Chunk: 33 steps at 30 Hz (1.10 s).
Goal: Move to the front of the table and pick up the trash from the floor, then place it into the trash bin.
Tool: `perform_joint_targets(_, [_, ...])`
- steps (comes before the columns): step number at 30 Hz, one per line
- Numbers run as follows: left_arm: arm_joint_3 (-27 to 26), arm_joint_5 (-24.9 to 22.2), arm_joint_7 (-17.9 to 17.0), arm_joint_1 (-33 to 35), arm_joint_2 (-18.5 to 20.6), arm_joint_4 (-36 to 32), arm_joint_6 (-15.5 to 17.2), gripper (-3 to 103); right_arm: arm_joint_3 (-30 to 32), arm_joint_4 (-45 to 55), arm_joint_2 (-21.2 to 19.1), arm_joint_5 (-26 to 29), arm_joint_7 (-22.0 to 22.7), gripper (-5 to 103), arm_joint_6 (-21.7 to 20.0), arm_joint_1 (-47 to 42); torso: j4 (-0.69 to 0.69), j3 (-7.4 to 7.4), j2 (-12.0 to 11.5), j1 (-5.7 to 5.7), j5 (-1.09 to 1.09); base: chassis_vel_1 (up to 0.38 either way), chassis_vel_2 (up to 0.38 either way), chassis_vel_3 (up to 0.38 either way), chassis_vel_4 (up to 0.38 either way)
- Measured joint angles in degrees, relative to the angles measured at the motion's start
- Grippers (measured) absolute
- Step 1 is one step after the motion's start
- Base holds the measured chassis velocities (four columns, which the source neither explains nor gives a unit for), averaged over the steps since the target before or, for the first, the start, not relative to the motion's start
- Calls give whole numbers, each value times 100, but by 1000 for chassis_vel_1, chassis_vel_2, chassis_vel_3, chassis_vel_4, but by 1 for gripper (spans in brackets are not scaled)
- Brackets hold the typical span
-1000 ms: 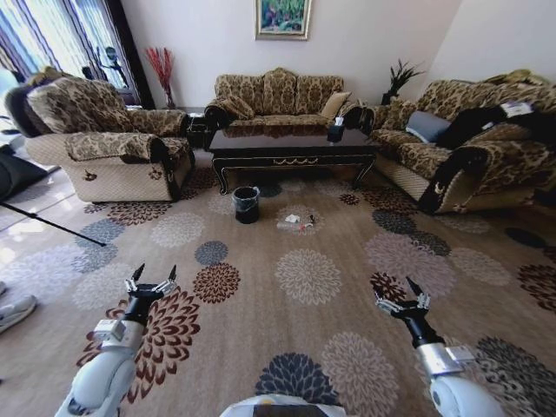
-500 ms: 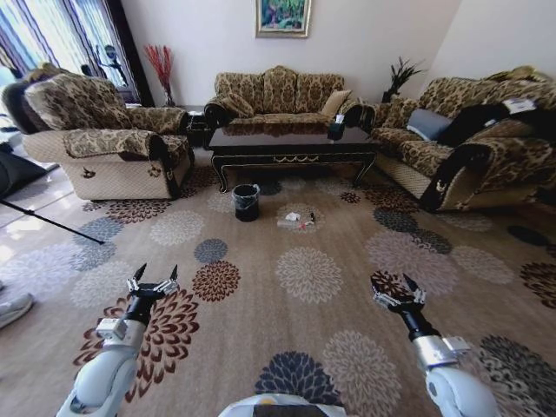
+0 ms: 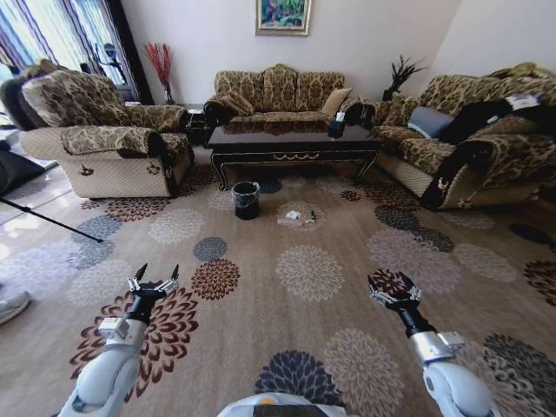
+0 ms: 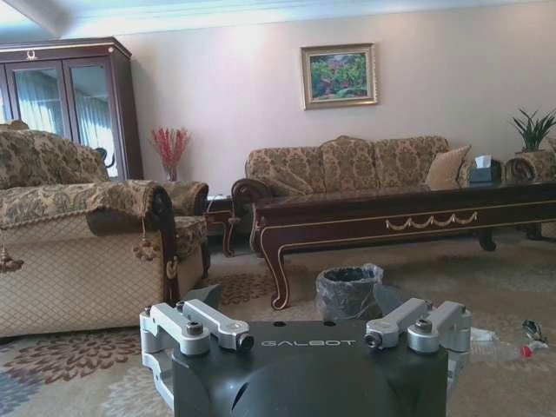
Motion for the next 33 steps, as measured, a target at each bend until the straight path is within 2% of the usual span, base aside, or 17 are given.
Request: perform_joint_targets(33, [-95,-30,-15,88,-64,-12,-66,99,21,135,236,-265,-3,100,71,-196,0,-528,-745,-216,0,0,0,0,0])
